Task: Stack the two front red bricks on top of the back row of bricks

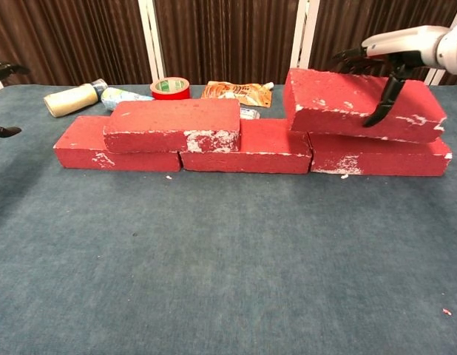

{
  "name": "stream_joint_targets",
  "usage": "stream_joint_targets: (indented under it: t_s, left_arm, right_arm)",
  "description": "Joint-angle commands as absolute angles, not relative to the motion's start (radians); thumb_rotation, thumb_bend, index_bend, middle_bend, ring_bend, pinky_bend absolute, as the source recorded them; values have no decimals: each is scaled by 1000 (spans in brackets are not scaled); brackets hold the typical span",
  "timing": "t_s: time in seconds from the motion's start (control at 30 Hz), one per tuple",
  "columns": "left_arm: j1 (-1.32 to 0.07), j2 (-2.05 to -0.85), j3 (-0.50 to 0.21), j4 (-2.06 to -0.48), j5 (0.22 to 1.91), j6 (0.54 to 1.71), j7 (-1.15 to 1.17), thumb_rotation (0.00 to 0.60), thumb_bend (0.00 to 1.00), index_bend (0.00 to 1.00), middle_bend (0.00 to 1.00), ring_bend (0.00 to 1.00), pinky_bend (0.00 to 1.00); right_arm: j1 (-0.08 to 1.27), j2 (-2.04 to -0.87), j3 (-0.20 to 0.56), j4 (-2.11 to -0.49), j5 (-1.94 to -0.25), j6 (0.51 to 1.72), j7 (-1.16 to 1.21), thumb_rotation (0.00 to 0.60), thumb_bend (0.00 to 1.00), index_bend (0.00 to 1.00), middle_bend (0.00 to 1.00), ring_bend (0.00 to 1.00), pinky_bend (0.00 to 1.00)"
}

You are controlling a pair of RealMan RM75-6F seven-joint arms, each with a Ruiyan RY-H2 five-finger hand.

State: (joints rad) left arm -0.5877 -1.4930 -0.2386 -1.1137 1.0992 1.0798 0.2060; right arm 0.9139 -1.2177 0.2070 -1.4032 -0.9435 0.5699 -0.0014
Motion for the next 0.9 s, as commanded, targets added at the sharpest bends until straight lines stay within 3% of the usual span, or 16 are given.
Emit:
stream_joint_targets:
  t_s: [0.03,0.9]
  left_arm:
    - [-589,-1494,-240,-1108,1102,1080,204,600,274,0,0,0,0]
    - [-583,-1492,-247,-1099,1111,1075,186,600,276,0,0,0,0]
  right_arm:
    - [934,-1237,208,-1393,-916,547,-8,600,203,139,320,284,0]
    - [1111,-1296,134,-1354,-650,514,-152,600,204,144,320,284,0]
